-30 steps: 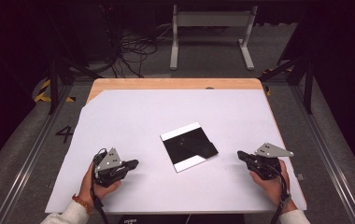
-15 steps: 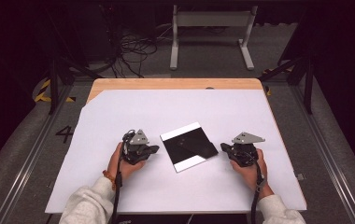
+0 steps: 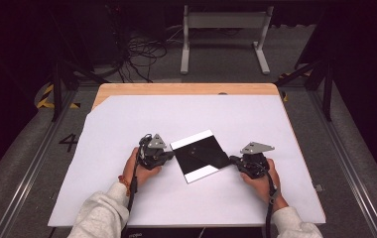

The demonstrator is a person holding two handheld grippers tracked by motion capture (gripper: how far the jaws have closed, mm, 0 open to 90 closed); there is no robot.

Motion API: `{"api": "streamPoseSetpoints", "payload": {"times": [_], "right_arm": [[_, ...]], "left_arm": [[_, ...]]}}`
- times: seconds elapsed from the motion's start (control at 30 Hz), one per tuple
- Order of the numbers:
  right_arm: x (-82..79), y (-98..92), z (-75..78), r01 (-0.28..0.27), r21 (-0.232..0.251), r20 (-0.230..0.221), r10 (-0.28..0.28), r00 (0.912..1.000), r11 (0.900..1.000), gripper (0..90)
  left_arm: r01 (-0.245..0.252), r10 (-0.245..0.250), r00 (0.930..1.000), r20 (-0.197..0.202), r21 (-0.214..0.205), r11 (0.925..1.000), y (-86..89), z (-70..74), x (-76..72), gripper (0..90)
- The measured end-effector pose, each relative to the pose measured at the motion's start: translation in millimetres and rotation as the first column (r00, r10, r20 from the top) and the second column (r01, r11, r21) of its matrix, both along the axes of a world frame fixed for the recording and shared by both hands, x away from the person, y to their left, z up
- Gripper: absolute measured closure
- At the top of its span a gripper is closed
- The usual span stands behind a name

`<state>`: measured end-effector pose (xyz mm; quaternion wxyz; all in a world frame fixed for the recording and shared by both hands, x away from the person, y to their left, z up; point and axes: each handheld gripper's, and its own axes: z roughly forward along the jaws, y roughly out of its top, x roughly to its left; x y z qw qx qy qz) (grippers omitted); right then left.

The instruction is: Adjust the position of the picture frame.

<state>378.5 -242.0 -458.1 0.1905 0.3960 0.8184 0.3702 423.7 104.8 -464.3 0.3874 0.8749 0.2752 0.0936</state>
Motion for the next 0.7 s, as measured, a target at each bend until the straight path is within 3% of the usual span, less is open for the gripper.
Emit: {"api": "streamPoseSetpoints", "payload": {"times": [0.23,0.7], "right_arm": [[-5.7,3.3,0.8,-0.07,-0.007,-0.012,0.07,0.9975,0.9975,90.0],[-17.5,4.4,1.9,-0.116,-0.026,-0.019,0.115,0.9932,0.9929,90.0]], "left_arm": [[0.009,-0.01,0.9998,-0.015,-0.013,0.9999,-0.4,-0.4,2.6,89.9],[0.024,-0.025,0.9991,-0.036,-0.025,0.9994,-1.7,-0.1,7.2,89.8]]}}
